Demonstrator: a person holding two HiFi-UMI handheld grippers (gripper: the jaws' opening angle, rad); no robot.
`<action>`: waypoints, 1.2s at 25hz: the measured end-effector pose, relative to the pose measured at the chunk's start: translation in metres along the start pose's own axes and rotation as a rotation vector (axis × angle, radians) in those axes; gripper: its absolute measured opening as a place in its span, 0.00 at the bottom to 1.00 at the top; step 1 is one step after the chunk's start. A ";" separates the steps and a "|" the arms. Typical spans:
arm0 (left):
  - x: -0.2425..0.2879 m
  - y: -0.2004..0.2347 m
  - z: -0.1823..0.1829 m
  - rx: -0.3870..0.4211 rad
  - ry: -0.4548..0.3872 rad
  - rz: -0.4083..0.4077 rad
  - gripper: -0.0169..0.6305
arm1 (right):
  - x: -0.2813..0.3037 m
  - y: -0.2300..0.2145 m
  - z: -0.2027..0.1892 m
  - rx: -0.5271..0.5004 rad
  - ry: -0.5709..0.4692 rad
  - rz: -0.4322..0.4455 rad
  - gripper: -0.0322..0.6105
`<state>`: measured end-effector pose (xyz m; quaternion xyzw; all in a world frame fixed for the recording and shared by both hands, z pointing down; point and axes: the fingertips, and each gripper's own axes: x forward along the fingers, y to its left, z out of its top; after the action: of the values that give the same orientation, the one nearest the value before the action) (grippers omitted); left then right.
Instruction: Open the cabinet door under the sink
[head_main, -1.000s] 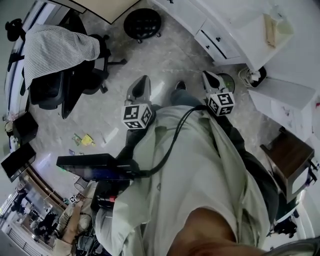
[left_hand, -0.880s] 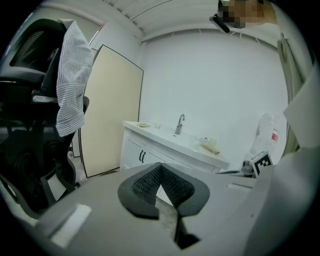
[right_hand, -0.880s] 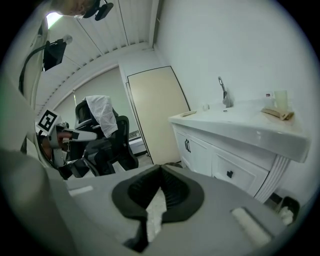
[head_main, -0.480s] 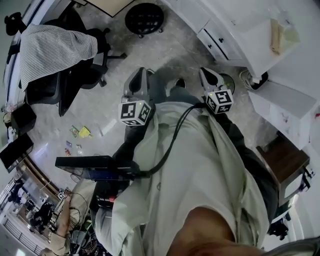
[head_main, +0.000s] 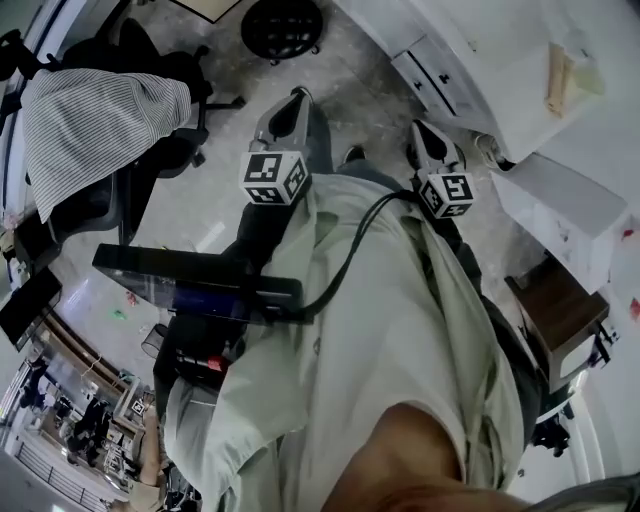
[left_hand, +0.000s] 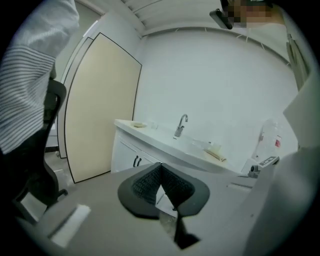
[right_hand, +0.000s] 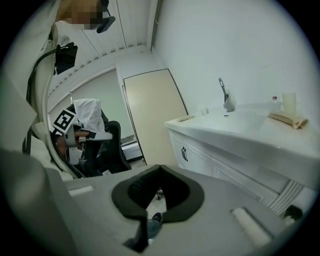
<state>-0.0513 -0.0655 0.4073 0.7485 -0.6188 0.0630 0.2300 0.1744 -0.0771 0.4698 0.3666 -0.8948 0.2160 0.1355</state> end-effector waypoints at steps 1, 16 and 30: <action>0.010 0.004 0.003 0.010 0.015 -0.017 0.04 | 0.007 -0.001 0.003 0.002 0.007 -0.007 0.05; 0.122 0.107 0.071 -0.011 0.050 -0.235 0.04 | 0.188 0.017 0.076 -0.009 0.053 -0.088 0.05; 0.178 0.171 -0.045 -0.129 0.118 0.004 0.04 | 0.335 -0.068 -0.007 -0.106 0.107 -0.094 0.10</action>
<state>-0.1661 -0.2283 0.5597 0.7259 -0.6082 0.0675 0.3140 -0.0089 -0.3178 0.6295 0.3885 -0.8783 0.1807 0.2122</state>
